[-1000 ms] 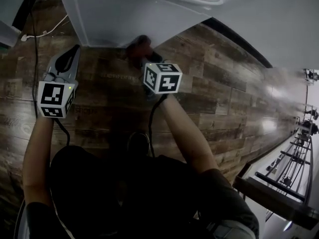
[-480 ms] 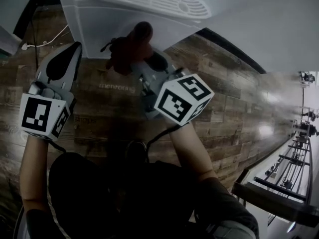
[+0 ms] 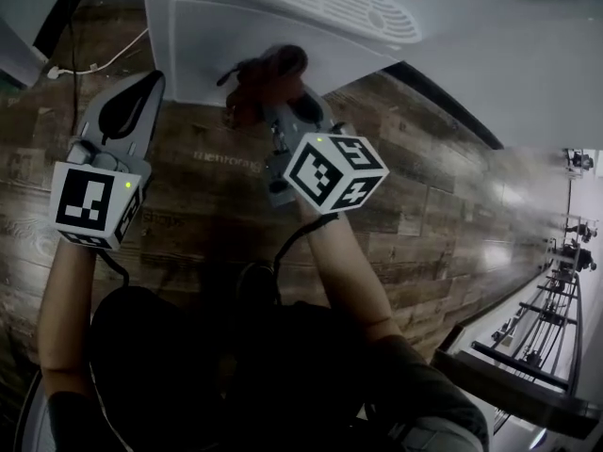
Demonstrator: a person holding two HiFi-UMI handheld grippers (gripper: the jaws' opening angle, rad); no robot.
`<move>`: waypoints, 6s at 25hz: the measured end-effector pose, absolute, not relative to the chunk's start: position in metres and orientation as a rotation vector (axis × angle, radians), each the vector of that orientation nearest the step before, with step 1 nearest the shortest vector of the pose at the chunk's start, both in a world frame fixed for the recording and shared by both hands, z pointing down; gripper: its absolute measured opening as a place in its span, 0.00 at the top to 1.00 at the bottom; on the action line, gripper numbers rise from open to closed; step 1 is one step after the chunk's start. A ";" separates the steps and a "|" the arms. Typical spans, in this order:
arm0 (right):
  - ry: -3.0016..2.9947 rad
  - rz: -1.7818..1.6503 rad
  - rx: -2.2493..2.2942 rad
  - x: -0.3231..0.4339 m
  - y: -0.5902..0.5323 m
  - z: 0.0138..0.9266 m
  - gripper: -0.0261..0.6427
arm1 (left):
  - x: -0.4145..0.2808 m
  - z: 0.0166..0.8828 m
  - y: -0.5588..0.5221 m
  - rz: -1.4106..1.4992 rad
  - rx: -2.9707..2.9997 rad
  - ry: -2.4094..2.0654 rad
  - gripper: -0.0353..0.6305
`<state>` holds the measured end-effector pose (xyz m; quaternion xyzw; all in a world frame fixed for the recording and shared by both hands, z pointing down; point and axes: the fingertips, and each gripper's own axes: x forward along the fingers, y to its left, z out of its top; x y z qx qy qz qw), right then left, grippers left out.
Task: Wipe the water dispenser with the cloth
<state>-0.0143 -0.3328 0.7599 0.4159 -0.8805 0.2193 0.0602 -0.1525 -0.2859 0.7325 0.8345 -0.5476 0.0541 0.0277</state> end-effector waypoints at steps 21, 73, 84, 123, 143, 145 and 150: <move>-2.791 0.354 1.038 -0.093 -0.302 0.713 0.87 | -0.163 0.691 -0.275 0.022 2.575 -1.689 0.92; -2.415 0.803 0.905 -0.148 -0.320 0.839 0.86 | -0.234 0.769 -0.258 0.193 2.243 -1.697 0.92; -2.484 0.904 0.935 -0.152 -0.323 0.677 0.86 | -0.249 0.608 -0.253 0.118 2.226 -1.796 0.92; -2.683 1.243 1.102 -0.161 -0.304 0.260 0.86 | -0.212 0.235 -0.247 0.009 2.310 -1.700 0.92; -2.710 0.936 1.265 -0.041 -0.086 0.144 0.86 | -0.132 0.122 -0.074 -0.081 2.449 -1.549 0.92; -2.715 0.892 1.279 -0.023 -0.065 0.143 0.86 | -0.118 0.114 -0.055 -0.065 2.481 -1.549 0.92; -2.728 0.900 1.319 0.020 -0.013 0.142 0.86 | -0.084 0.110 -0.001 -0.018 2.523 -1.500 0.92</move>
